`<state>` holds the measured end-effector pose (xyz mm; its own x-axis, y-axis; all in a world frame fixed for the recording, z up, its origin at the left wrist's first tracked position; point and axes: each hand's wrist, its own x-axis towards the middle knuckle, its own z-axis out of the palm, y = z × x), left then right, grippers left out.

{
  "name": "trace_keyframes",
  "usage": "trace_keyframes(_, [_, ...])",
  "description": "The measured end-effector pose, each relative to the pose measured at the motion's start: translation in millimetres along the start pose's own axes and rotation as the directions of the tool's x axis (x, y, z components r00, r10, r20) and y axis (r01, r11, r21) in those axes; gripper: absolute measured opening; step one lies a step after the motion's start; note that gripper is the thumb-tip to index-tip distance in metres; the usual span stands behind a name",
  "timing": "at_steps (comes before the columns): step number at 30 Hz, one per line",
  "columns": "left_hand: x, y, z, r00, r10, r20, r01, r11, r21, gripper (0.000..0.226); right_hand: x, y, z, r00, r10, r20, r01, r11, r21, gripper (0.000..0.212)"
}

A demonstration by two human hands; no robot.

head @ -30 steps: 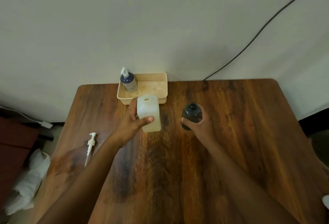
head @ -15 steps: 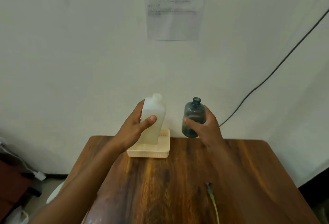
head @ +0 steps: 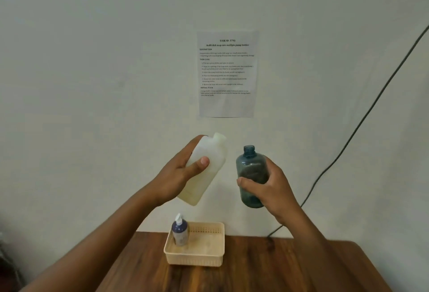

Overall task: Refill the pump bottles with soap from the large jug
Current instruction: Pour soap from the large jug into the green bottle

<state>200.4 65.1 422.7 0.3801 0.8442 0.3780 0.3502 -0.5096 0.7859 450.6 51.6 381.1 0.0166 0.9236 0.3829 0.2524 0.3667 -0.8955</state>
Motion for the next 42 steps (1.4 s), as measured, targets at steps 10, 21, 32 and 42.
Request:
trace_keyframes(10, [8.3, 26.1, -11.8, 0.987, 0.020, 0.158, -0.050, 0.981, 0.190, 0.078, -7.5, -12.9, -7.7, 0.998, -0.023, 0.058, 0.024, 0.999, -0.032, 0.068])
trace_keyframes(21, [18.0, 37.5, -16.0, 0.975, 0.012, 0.222, -0.072, 0.962, 0.262, 0.080, -12.1, -21.6, -17.4, 0.998, -0.023, 0.055, 0.025, 0.999, -0.037, 0.066])
trace_keyframes(32, [29.3, 48.5, -23.3, 0.960, -0.018, 0.281, -0.084, 0.934, 0.347, 0.087, -14.6, -20.8, -19.2, 0.999, -0.022, 0.036, 0.024, 0.998, -0.058, 0.070])
trace_keyframes(42, [46.8, 62.6, -36.3, 0.940, -0.052, 0.338, -0.104, 0.897, 0.429, 0.074, -13.2, -13.2, -17.7, 1.000, -0.018, 0.019, 0.019, 0.998, -0.056, 0.065])
